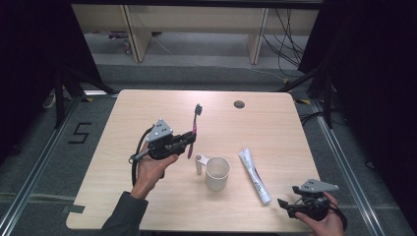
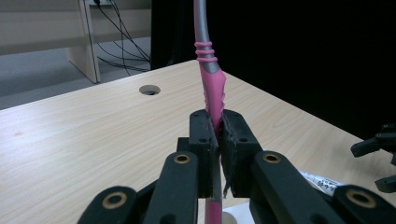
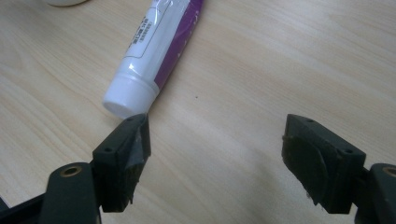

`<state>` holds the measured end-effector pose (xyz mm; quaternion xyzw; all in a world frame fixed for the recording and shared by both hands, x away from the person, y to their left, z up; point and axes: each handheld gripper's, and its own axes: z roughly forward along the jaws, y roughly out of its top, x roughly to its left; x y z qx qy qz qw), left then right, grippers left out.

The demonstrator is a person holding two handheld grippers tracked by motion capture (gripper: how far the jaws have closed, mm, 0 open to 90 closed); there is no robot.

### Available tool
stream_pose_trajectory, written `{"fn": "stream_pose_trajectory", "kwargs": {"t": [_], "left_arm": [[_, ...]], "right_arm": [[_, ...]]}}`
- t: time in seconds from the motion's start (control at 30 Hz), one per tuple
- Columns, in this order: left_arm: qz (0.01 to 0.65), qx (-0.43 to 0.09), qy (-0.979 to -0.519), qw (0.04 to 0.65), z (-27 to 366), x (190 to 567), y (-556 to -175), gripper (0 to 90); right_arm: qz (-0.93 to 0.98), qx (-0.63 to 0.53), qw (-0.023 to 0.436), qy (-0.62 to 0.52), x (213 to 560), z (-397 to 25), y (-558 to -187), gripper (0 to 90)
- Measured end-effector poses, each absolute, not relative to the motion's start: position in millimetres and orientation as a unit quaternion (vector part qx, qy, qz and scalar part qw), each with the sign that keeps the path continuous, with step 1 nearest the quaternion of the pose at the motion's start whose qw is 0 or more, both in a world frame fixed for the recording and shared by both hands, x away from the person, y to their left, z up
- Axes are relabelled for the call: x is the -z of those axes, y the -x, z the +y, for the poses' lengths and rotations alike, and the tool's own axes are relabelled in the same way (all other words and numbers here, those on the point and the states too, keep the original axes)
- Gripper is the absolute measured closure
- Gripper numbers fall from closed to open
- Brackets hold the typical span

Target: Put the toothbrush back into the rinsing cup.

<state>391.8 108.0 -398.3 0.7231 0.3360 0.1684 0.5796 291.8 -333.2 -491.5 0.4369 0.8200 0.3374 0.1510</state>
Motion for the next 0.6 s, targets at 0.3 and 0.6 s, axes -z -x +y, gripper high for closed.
{"fn": "stream_pose_trajectory", "kwargs": {"t": [0.3, 0.6], "left_arm": [[0.327, -0.162, -0.720, 0.590, 95, 395, -396, 83.0], [0.325, -0.164, -0.725, 0.584, 86, 403, -400, 83.0]], "right_arm": [[0.822, -0.335, 0.155, -0.434, 492, -333, -292, 24.7], [0.825, -0.334, 0.156, -0.429, 491, -334, -293, 24.7]]}}
